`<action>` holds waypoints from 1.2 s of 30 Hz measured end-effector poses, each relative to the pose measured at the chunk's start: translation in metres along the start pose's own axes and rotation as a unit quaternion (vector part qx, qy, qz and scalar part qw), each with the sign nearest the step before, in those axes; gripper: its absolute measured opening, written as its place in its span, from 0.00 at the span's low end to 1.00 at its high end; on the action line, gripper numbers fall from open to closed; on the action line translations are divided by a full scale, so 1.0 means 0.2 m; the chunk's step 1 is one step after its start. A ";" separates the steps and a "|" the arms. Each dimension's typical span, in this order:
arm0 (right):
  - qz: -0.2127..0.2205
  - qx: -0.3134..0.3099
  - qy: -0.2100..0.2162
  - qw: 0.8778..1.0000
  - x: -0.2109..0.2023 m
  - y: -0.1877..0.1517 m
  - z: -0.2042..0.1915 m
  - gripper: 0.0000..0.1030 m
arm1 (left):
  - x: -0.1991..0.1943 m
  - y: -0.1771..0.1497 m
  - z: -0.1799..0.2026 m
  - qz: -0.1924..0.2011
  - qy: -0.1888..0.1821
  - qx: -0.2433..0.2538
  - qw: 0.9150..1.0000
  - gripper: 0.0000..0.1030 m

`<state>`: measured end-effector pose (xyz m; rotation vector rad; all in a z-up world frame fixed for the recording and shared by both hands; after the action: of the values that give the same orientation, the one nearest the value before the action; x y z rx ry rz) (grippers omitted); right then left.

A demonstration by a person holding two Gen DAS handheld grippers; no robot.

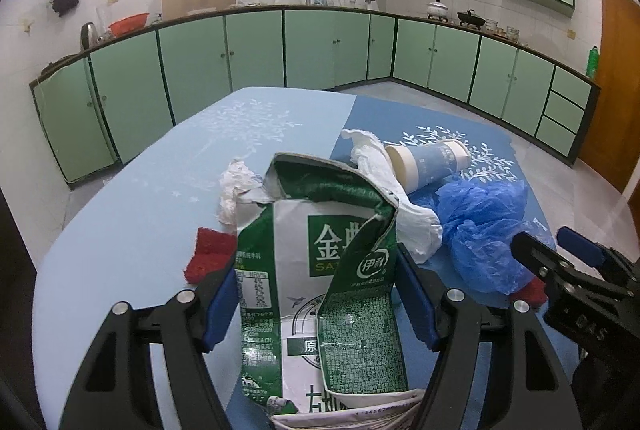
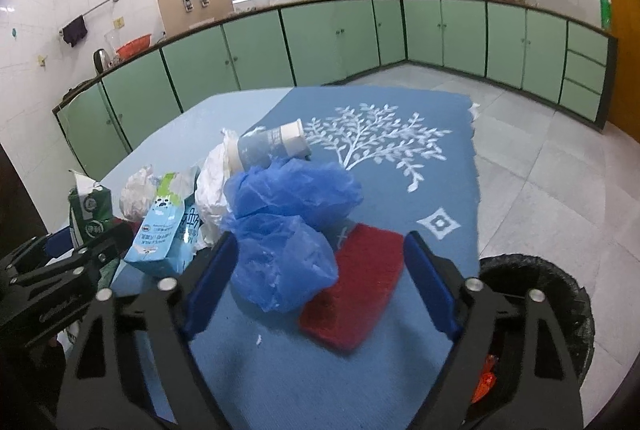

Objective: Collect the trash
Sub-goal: 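Grasp the blue plastic bags with the right tool while the left tool holds the carton, then carry the carton and blue bags to the bin and release both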

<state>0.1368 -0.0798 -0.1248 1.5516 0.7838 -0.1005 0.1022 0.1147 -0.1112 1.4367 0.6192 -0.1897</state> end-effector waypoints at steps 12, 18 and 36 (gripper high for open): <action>-0.010 -0.036 0.062 0.997 -0.02 0.00 -0.08 0.06 | -0.02 0.01 -0.01 0.003 -0.004 0.001 1.000 0.68; 0.021 -0.031 0.075 0.996 -0.12 0.09 -0.09 0.04 | -0.06 0.04 0.00 0.012 -0.009 0.001 1.000 0.68; 0.103 0.003 0.086 0.991 -0.45 0.33 0.03 0.04 | -0.24 0.20 0.13 0.054 -0.050 0.011 0.997 0.68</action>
<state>0.1055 -0.1172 -0.0239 1.6524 0.7530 0.1846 0.0894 0.0841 -0.0535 1.4694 0.4584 -0.1827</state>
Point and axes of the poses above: each gripper's, at about its wrist camera, not at the fingertips, and x roughly the way its jaws point, z to its right, y to its top, the point moved 2 cm from there along x, roughly the way its jaws point, and after that the axes turned 9 degrees about z, right-handed, at the moved point
